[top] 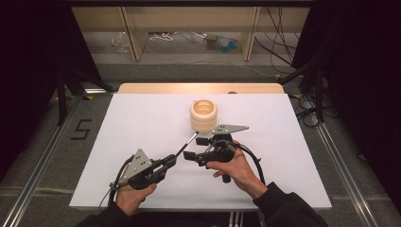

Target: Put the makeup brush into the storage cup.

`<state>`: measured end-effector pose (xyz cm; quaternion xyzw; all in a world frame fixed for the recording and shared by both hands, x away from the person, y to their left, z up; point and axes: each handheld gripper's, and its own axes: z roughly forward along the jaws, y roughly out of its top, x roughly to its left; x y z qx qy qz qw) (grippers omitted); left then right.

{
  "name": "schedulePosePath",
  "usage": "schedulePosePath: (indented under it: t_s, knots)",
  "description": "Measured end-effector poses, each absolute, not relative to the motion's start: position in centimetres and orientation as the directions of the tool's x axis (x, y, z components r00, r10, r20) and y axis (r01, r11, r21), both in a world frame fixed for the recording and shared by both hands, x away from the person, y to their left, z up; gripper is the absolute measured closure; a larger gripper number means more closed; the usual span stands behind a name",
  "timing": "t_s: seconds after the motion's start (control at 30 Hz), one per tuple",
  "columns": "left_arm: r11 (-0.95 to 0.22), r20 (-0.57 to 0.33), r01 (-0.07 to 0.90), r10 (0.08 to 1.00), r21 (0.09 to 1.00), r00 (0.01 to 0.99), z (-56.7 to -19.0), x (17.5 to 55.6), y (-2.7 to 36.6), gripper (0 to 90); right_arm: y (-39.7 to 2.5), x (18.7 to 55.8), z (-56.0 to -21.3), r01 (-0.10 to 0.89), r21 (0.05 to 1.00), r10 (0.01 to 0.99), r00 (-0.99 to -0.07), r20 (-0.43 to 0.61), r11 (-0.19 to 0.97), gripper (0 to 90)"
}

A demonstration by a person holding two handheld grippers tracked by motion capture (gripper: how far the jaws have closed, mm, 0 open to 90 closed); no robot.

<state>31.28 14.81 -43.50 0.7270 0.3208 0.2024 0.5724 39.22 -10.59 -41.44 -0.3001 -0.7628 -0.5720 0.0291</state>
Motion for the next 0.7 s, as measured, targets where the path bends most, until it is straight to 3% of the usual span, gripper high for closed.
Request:
schedulePosePath:
  t_s: [0.7]
  knots:
    - [-0.125, -0.076, 0.225, 0.697, 0.966, 0.713, -43.36, 30.99, 14.51, 83.6, -10.12, 39.43, -41.78, 0.52, 0.846, 0.388, -0.808, 0.443, 0.117, 34.3]
